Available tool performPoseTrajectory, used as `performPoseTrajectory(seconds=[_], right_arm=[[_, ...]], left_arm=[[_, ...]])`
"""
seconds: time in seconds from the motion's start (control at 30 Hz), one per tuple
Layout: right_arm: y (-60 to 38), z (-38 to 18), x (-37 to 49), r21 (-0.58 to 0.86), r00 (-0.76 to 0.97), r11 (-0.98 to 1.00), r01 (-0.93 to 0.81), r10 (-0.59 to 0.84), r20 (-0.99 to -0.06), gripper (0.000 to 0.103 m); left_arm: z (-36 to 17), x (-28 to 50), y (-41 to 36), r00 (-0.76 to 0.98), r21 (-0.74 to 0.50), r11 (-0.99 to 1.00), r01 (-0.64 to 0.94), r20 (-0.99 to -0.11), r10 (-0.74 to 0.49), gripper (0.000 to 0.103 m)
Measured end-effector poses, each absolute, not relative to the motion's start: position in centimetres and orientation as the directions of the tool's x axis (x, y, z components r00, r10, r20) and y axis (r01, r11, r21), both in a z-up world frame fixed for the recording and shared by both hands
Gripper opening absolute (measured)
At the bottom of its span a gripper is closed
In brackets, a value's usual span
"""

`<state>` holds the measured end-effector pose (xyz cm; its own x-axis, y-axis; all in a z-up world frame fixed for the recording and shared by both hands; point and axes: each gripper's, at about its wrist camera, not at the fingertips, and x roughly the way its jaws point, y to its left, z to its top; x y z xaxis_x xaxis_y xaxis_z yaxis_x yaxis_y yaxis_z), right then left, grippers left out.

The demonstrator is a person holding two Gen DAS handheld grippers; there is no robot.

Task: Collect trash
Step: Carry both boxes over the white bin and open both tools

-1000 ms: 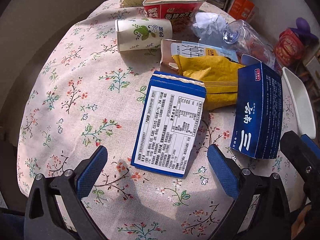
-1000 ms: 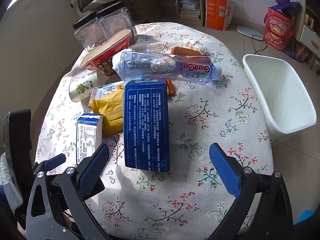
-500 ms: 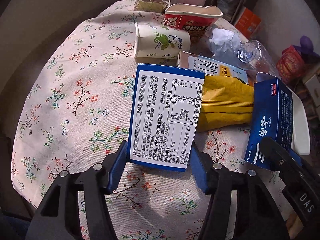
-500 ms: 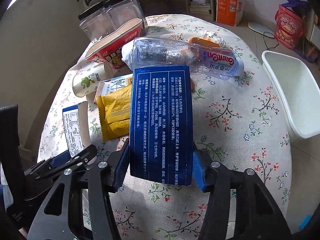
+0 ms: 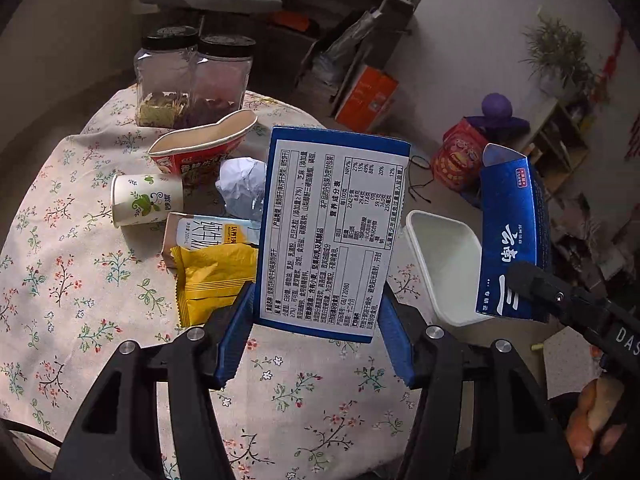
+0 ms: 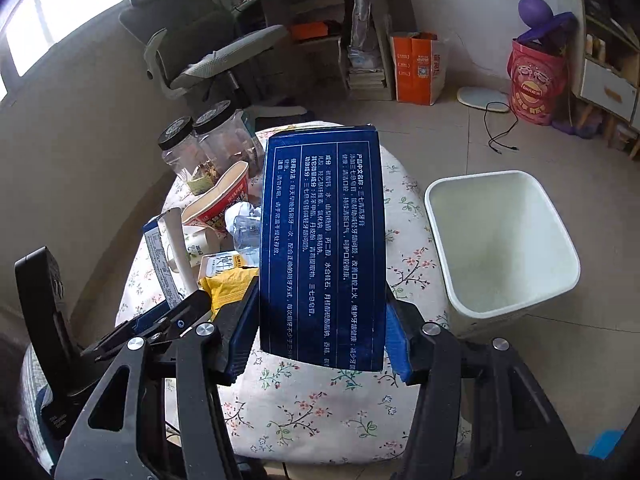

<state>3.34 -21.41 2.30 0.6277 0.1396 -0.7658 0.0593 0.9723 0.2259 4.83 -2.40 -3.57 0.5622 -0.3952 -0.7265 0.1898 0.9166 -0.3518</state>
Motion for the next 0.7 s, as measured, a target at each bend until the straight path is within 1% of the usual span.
performPoseTrajectory(seconds=[0.13, 0.2, 0.27, 0.37, 0.43, 0.47, 0.53, 0.6, 0.67, 0.7], right_arm=[[-26.7, 5.0, 4.1, 0.14, 0.652, 0.983, 0.114, 0.032, -0.758, 0.052], [-29.1, 5.5, 4.9, 0.134, 0.651, 0.982, 0.136, 0.013, -0.759, 0.052], [-31.4, 5.2, 5.7, 0.137, 0.647, 0.975, 0.174, -0.008, -0.762, 0.052], [-34.4, 3.3, 6.3, 0.171, 0.632, 0.951, 0.258, -0.032, -0.774, 0.052], [-36.2, 0.9, 6.3, 0.176, 0.582, 0.932, 0.316, -0.044, -0.812, 0.052], [-37.2, 0.0, 6.6, 0.202, 0.549, 0.914, 0.351, -0.026, -0.835, 0.052], [-38.6, -0.6, 6.7, 0.277, 0.568, 0.884, 0.376, 0.017, -0.823, 0.052], [-39.3, -1.5, 7.1, 0.254, 0.544, 0.874, 0.414, -0.014, -0.839, 0.052], [-39.4, -2.8, 8.3, 0.221, 0.491, 0.871, 0.438, -0.026, -0.871, 0.051], [-39.4, -3.3, 8.9, 0.227, 0.479, 0.868, 0.44, -0.013, -0.878, 0.051]], left_arm=[[-2.2, 5.3, -9.3, 0.524, -0.363, 0.88, 0.306, -0.708, -0.474, 0.058], [-1.7, 5.6, -12.7, 0.519, -0.344, 0.862, 0.372, -0.693, -0.5, 0.058], [-1.7, 6.3, -15.8, 0.493, -0.351, 0.837, 0.42, -0.686, -0.535, 0.059], [-2.5, 8.0, -19.6, 0.449, -0.372, 0.81, 0.453, -0.689, -0.568, 0.059], [-3.5, 9.1, -21.8, 0.421, -0.382, 0.794, 0.473, -0.694, -0.584, 0.059], [-4.2, 9.9, -22.7, 0.403, -0.393, 0.788, 0.474, -0.699, -0.591, 0.059], [-5.8, 11.5, -24.0, 0.363, -0.428, 0.781, 0.455, -0.711, -0.602, 0.059], [-7.7, 12.6, -25.0, 0.324, -0.466, 0.774, 0.429, -0.72, -0.613, 0.059], [-8.9, 13.5, -26.3, 0.306, -0.457, 0.779, 0.429, -0.738, -0.601, 0.059], [-9.4, 13.9, -26.9, 0.301, -0.446, 0.785, 0.43, -0.749, -0.591, 0.059]])
